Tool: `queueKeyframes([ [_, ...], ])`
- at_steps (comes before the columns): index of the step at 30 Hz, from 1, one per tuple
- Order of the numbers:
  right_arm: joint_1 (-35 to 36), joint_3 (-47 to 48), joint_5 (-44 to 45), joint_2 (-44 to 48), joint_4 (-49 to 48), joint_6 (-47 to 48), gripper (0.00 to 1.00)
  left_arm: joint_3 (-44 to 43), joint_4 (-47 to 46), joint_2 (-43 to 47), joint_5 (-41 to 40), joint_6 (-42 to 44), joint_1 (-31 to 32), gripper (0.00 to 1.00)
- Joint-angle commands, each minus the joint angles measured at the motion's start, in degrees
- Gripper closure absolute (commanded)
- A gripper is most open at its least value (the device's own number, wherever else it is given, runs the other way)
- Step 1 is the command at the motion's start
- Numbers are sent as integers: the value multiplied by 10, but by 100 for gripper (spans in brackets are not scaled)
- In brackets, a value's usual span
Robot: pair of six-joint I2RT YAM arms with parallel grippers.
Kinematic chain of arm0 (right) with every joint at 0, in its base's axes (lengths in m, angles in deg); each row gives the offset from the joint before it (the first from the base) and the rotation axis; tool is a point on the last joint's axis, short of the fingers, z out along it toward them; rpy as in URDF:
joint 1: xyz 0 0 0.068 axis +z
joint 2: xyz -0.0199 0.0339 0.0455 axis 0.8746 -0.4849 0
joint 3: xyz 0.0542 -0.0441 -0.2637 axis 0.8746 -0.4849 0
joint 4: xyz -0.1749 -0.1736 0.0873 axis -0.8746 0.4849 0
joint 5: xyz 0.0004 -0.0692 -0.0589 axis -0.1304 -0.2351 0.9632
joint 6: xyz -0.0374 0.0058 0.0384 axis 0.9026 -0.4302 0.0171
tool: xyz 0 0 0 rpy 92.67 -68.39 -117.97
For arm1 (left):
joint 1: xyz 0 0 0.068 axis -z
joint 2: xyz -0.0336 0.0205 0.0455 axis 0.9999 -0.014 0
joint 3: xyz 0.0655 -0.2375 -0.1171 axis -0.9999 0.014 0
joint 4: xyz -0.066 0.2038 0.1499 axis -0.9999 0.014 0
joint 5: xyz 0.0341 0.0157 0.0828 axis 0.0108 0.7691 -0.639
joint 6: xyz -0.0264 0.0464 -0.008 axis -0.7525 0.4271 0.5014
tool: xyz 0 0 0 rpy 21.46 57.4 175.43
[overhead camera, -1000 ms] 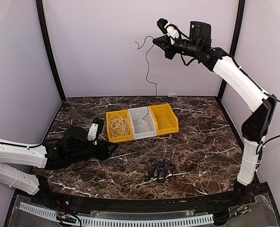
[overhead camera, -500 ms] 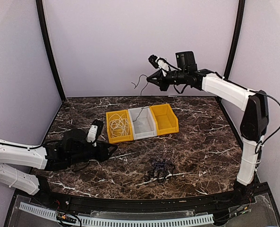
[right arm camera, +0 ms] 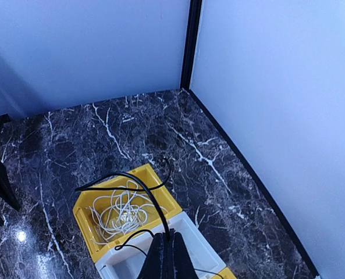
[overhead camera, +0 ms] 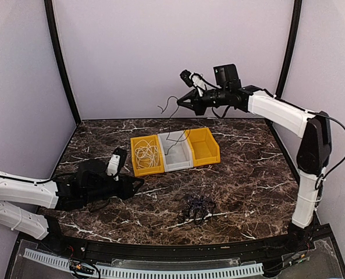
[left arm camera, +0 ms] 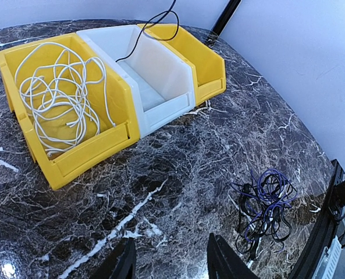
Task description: Untangle the cables
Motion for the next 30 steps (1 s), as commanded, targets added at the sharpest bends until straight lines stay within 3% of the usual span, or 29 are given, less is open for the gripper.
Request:
queueKeyframes([
  [1, 7, 3, -1, 69, -37, -3, 100, 6, -14, 4, -4, 6, -4, 56],
  [11, 10, -47, -18, 44, -57, -30, 100, 9, -19, 1, 2, 8, -4, 56],
  [18, 6, 2, -20, -43, -55, -49, 100, 18, -23, 7, 0, 1, -4, 56],
  [25, -16, 27, 48, -114, -57, -53, 100, 26, -18, 20, -6, -4, -4, 56],
  [30, -46, -3, 63, -108, -75, -67, 100, 30, -13, 28, -16, 0, -5, 56],
])
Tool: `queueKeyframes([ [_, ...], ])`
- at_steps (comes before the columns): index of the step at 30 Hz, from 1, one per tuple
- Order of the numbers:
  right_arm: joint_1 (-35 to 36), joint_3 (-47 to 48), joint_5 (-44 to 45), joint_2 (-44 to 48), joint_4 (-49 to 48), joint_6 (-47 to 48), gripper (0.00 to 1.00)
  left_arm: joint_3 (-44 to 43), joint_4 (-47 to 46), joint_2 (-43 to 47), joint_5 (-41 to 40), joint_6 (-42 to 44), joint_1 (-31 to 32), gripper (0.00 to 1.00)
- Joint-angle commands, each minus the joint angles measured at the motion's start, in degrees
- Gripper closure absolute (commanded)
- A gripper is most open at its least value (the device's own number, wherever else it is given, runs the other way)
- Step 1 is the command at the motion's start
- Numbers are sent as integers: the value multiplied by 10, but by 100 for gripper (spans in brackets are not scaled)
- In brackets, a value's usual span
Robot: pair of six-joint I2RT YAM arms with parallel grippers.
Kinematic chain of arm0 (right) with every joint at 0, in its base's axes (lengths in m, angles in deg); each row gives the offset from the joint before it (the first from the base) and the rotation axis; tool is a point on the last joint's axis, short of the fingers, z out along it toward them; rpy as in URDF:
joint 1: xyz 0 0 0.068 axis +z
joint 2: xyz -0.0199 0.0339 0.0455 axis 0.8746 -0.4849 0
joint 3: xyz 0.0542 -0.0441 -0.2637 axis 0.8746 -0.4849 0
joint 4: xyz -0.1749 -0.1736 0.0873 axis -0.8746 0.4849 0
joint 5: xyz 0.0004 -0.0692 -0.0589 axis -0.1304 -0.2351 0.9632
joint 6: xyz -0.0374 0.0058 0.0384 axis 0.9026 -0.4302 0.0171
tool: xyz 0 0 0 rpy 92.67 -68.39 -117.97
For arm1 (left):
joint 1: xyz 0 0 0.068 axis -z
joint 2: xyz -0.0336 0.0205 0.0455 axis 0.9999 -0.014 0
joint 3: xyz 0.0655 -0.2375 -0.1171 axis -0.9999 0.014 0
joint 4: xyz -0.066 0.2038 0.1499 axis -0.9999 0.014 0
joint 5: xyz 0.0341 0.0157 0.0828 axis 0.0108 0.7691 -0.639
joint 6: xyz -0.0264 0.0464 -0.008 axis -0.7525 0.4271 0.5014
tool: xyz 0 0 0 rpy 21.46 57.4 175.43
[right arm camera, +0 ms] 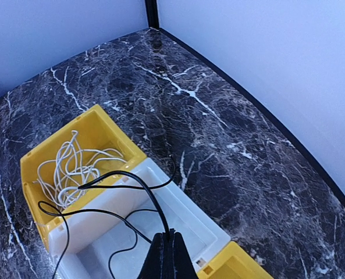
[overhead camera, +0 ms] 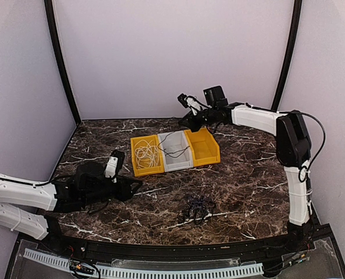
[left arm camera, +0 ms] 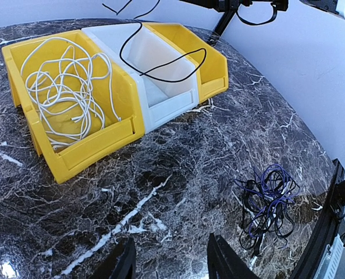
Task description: Untangle the cables
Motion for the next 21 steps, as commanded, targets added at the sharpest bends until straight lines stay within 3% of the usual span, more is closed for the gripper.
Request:
queueKeyframes([
  [1, -33, -18, 17, 26, -40, -16, 100, 7, 1, 16, -13, 1, -5, 56],
  [7, -33, -68, 63, 63, -54, 19, 100, 7, 0, 11, -15, 5, -5, 56],
  [14, 26, -97, 126, 65, -24, 100, 100, 3, -3, 2, -9, 5, -6, 56],
  [21, 48, -70, 155, 30, 40, 112, 100, 13, -1, 18, -14, 3, -6, 56],
])
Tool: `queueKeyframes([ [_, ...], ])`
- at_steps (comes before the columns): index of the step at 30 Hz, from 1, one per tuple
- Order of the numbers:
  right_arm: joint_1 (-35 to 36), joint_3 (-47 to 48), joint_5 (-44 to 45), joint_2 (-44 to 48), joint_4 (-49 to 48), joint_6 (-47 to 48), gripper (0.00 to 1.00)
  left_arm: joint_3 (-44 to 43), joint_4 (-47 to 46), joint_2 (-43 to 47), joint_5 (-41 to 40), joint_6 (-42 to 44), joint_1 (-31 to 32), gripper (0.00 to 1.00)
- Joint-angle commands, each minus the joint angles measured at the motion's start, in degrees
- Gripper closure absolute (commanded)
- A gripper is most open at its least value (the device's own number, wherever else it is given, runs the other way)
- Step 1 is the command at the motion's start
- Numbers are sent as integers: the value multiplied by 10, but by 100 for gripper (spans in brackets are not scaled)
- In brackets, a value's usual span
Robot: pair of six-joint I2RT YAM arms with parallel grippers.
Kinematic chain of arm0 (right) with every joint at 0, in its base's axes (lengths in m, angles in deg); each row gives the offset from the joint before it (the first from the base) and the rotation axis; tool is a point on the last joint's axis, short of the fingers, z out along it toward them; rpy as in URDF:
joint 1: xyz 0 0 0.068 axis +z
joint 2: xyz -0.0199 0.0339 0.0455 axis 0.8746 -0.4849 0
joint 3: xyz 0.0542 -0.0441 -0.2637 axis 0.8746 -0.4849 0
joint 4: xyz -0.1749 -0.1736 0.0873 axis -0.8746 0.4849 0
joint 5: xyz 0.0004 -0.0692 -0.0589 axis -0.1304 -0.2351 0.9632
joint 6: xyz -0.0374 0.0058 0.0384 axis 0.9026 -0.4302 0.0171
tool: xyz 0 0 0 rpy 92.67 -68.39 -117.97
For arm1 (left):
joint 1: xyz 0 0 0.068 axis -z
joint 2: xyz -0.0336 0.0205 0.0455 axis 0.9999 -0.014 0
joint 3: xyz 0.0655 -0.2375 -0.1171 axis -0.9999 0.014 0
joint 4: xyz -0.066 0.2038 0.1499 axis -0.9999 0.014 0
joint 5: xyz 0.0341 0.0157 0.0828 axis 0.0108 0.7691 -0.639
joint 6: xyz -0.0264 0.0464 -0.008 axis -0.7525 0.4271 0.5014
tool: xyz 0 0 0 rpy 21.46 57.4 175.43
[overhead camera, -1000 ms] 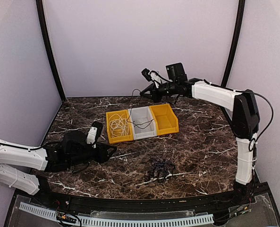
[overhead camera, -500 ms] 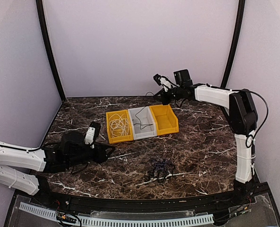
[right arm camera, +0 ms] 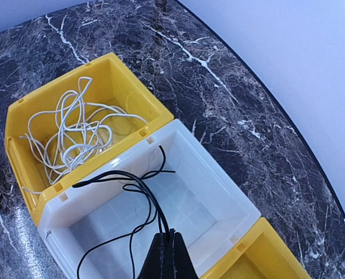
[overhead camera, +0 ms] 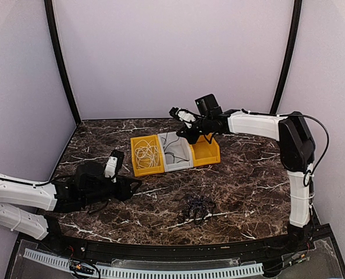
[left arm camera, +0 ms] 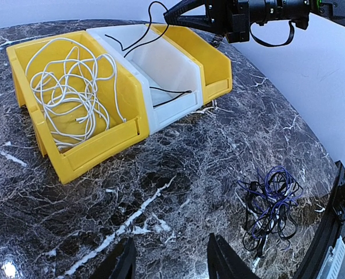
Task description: Untangle the cables
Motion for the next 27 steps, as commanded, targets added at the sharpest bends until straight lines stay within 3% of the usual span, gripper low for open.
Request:
queueKeyframes([
  [1, 0, 29, 36, -28, 50, 19, 100, 12, -1, 17, -5, 1, -3, 56],
  [7, 1, 120, 55, -100, 131, 4, 100, 12, -4, 16, -1, -2, -3, 56],
  [13, 8, 127, 55, -101, 141, -1, 100, 7, -10, 7, 4, -1, -3, 56],
  [21, 10, 70, 58, 9, 162, -4, 67, -23, 2, -23, 9, 24, -4, 53],
  [27, 9, -49, 87, 150, 157, 7, 55, -84, 21, -82, 43, 72, -2, 52],
])
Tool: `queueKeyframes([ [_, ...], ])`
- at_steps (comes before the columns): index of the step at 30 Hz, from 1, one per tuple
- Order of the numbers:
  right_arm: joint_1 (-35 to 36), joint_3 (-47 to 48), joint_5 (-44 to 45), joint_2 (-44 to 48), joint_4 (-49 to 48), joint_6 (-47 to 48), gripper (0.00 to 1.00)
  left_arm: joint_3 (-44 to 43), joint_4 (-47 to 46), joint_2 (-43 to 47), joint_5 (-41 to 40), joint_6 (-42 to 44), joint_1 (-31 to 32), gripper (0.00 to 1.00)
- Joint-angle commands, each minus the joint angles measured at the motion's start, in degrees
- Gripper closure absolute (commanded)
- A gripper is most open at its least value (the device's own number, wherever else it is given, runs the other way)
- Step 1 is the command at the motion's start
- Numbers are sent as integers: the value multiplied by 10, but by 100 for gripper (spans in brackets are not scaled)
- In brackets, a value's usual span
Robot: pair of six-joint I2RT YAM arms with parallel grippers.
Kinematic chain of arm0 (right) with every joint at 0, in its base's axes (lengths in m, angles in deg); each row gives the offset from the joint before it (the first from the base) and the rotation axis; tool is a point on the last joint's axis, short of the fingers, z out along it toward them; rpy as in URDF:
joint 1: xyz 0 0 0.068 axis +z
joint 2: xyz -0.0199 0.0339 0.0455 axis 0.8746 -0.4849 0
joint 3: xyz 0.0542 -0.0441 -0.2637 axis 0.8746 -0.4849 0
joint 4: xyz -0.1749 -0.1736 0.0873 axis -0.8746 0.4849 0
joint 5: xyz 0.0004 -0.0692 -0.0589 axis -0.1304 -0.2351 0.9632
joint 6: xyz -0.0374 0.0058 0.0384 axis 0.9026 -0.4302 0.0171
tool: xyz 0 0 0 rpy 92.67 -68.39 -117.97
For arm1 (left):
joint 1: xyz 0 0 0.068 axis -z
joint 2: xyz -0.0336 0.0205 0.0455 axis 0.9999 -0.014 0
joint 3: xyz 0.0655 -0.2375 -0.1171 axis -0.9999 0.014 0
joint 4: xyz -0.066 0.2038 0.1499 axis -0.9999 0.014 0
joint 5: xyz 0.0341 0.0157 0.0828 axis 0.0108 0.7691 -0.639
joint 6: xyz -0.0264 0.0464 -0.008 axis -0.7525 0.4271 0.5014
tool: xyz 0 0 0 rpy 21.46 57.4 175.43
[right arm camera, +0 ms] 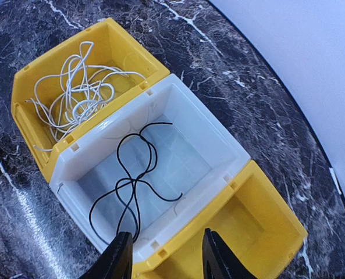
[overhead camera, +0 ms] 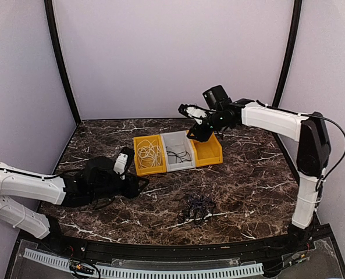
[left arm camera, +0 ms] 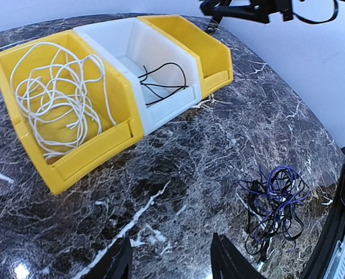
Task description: Untangle the cables
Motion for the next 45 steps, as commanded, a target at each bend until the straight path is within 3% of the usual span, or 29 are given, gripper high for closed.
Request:
queueKeyframes([
  [1, 2, -90, 23, 115, -10, 12, 54, -44, 1, -32, 37, 48, -1, 52],
  [9, 2, -327, -104, 281, -3, 102, 58, -91, -49, -94, 163, 114, 15, 52],
  [15, 5, -427, -208, 344, 25, 139, 68, -142, -48, -159, 237, 172, 46, 51],
  [19, 17, -486, -216, 356, 21, 158, 69, -176, -47, -201, 246, 183, 72, 51],
  [23, 24, -529, -201, 348, -6, 163, 62, -203, -63, -243, 245, 181, 91, 50],
  [26, 31, -532, -195, 332, -15, 164, 59, -241, -54, -284, 221, 161, 97, 40],
  [34, 50, -530, -161, 284, -53, 142, 58, -245, -122, -326, 203, 112, 97, 39],
  [42, 51, -528, -116, 269, -67, 126, 77, -226, -120, -313, 190, 115, 97, 40],
  [45, 51, -532, -108, 279, -68, 125, 97, -216, -120, -302, 187, 119, 97, 41],
])
